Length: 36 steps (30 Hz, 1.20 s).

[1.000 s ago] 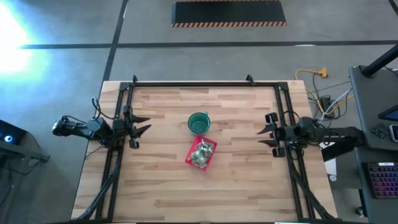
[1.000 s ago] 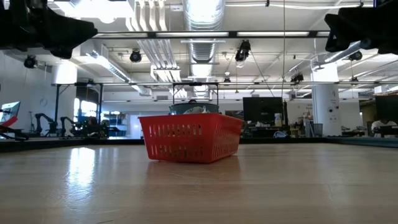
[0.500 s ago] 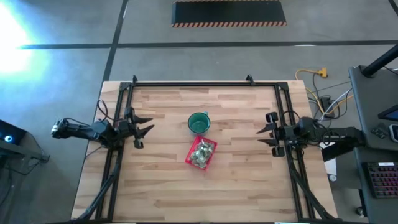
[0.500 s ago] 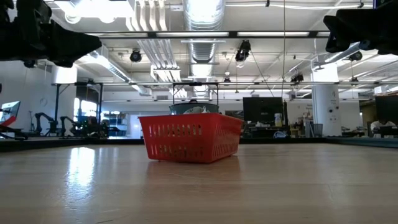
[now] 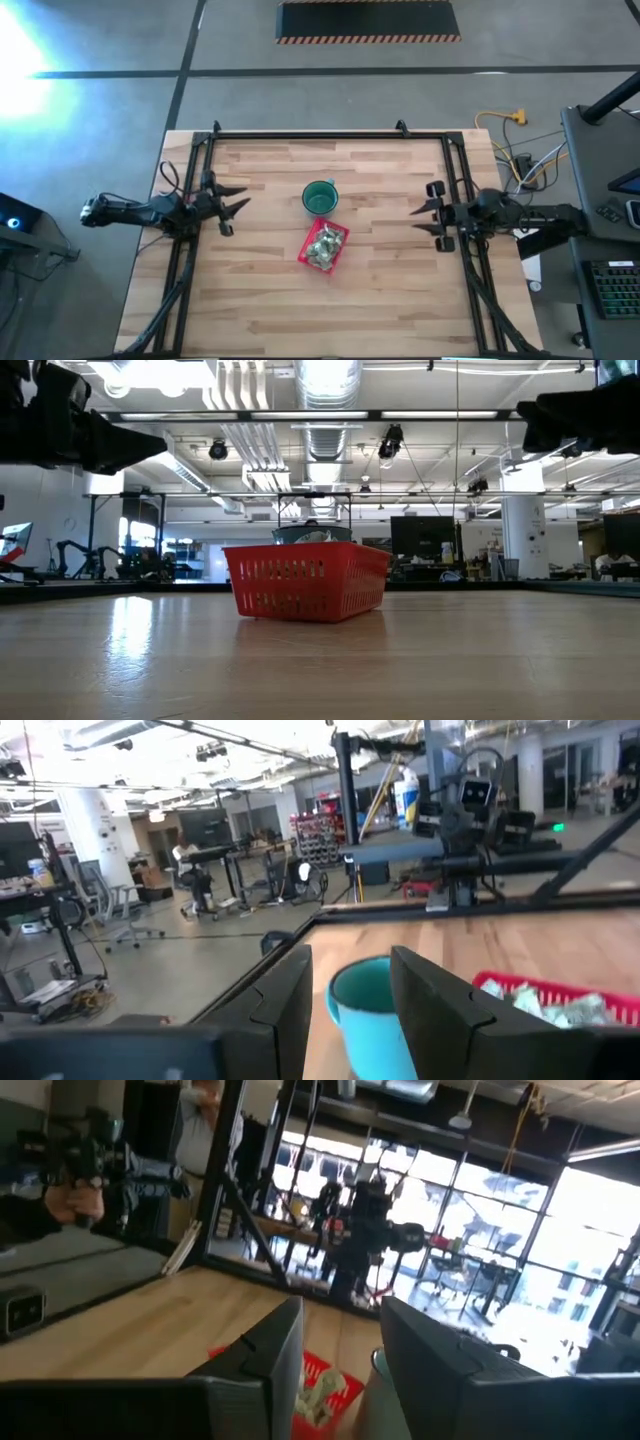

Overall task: Pick and place items into bin
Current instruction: Return to Home Position

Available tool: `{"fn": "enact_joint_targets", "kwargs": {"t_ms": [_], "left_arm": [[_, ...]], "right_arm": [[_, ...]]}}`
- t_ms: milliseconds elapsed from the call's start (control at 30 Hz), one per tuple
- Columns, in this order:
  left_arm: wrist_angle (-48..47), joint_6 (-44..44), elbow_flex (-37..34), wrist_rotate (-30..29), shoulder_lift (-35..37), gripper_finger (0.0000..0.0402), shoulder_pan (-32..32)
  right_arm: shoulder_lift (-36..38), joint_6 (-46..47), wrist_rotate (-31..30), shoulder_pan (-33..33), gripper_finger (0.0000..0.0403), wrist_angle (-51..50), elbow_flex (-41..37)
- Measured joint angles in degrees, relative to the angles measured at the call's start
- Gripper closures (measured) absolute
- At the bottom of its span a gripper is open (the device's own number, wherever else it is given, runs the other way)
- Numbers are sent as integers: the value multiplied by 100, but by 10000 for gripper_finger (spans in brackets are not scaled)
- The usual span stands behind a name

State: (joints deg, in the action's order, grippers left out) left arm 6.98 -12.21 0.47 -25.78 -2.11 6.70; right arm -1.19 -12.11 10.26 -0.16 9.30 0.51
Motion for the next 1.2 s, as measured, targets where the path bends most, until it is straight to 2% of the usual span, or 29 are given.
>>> {"fn": "enact_joint_targets", "kwargs": {"t_ms": [400,533,600,733,1200], "left_arm": [[-56,-24,-8,-2,-210,281,0],[-54,-20,-10,-2,-210,281,0],[-56,-22,-11,-2,-210,281,0],[-66,-20,-13,-7,-210,281,0],[-150,-68,-17,-8,-201,281,0]], "right_arm": [[-4,257,-52,0,275,-616,0],[-8,628,-982,0,275,-667,2],[-8,689,-1179,0,275,-863,2],[-83,555,-873,4,275,-894,2],[-267,506,-902,2,275,-891,2]]}}
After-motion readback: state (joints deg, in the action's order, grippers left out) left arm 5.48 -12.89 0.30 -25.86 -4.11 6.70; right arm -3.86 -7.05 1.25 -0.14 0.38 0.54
